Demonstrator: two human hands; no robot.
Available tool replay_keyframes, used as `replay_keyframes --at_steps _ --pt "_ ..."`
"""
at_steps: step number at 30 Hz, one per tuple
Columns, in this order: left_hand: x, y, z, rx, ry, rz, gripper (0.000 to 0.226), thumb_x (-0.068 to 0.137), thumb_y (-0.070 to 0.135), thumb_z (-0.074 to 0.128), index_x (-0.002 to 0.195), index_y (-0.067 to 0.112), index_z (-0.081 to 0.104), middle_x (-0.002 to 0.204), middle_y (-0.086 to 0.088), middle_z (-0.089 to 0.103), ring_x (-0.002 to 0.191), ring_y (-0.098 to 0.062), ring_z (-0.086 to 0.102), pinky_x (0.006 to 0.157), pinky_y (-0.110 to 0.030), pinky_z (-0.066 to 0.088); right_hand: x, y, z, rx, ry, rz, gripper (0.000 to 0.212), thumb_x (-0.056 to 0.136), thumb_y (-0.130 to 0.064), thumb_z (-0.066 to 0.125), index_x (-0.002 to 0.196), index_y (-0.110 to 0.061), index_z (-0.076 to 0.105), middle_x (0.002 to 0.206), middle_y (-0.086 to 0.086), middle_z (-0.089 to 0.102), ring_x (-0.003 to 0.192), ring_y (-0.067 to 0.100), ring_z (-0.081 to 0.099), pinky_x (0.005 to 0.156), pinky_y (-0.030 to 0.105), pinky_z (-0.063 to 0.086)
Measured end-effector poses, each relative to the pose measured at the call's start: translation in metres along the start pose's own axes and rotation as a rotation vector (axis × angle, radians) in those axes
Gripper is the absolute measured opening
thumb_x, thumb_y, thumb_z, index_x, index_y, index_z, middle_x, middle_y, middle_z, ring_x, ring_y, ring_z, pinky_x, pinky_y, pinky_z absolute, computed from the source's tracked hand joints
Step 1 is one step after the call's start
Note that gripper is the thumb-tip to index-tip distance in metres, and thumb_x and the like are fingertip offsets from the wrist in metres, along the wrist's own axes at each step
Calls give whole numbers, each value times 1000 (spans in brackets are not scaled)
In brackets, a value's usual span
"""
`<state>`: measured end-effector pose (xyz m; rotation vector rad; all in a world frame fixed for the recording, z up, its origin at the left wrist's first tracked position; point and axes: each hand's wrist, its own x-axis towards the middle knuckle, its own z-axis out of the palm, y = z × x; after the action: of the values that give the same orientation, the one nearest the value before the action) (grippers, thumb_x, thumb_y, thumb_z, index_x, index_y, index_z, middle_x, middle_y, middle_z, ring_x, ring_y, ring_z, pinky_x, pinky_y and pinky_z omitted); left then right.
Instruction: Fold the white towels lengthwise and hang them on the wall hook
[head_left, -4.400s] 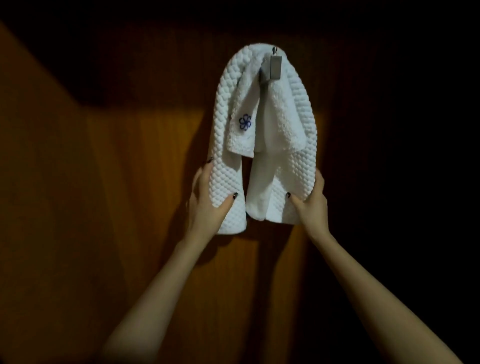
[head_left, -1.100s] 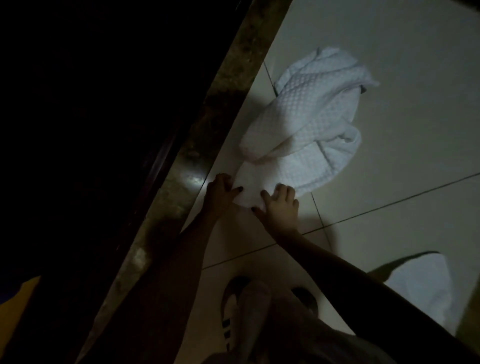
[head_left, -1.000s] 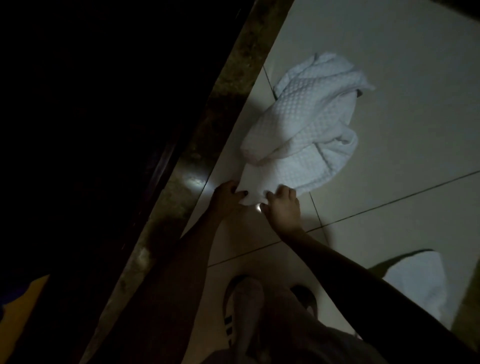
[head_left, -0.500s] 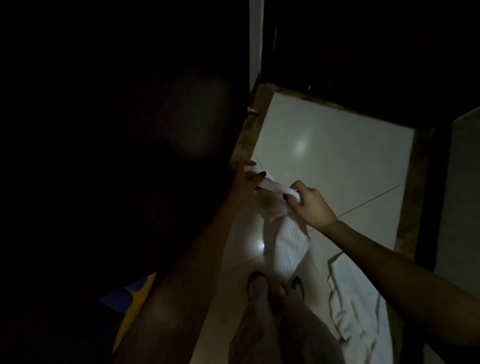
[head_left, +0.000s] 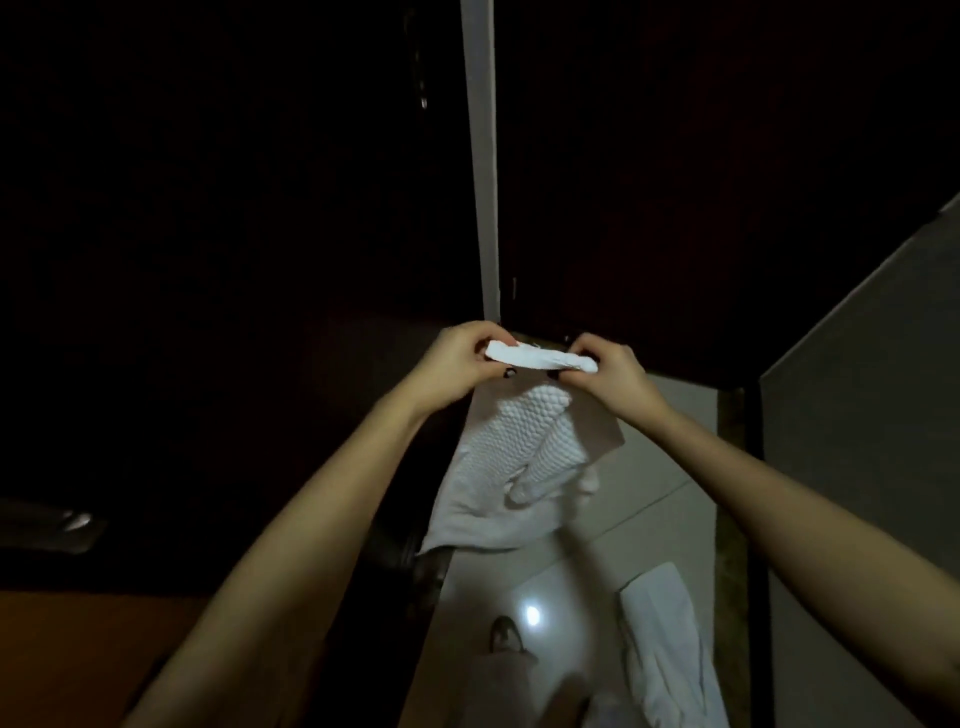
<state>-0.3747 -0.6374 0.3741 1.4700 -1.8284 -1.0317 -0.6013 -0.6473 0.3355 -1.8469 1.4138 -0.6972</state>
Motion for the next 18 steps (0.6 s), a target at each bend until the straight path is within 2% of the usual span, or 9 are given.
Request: replay_keyframes --at_steps 3,6,11,14,18 --pt "-22 47 -25 111 108 93 19 77 7 74 89 20 70 84 10 66 76 3 59 73 -21 47 -9 -42 -39 -3 -19 -108 23 80 -7 72 78 -26 59 70 -10 61 61 -8 53 57 11 38" --pt "-53 91 -38 336 138 204 14 78 19 74 90 24 68 84 18 60 83 2 58 73 -15 47 -28 -68 -68 -17 -44 -203 17 79 -7 71 89 -19 65 80 -8 66 69 -6 58 63 11 42" --pt "-112 154 -38 615 141 296 23 82 25 72 100 21 59 95 9 53 84 -6 52 70 -19 44 -71 -99 -102 -66 -25 -355 22 80 -3 71 100 -9 68 98 3 65 89 13 61 77 25 47" --pt "-150 187 -39 573 279 323 9 85 25 69 90 23 61 85 13 55 77 -4 54 63 -14 42 -94 -121 -108 -9 -17 -423 21 82 -10 73 102 -10 68 100 3 65 90 11 61 77 22 47" --pt "-199 214 -48 351 459 275 7 84 24 70 81 21 65 78 12 62 73 2 58 62 -9 43 -121 -152 -105 88 -55 -494 24 83 -12 74 104 -18 66 99 -3 62 87 2 59 76 15 44"
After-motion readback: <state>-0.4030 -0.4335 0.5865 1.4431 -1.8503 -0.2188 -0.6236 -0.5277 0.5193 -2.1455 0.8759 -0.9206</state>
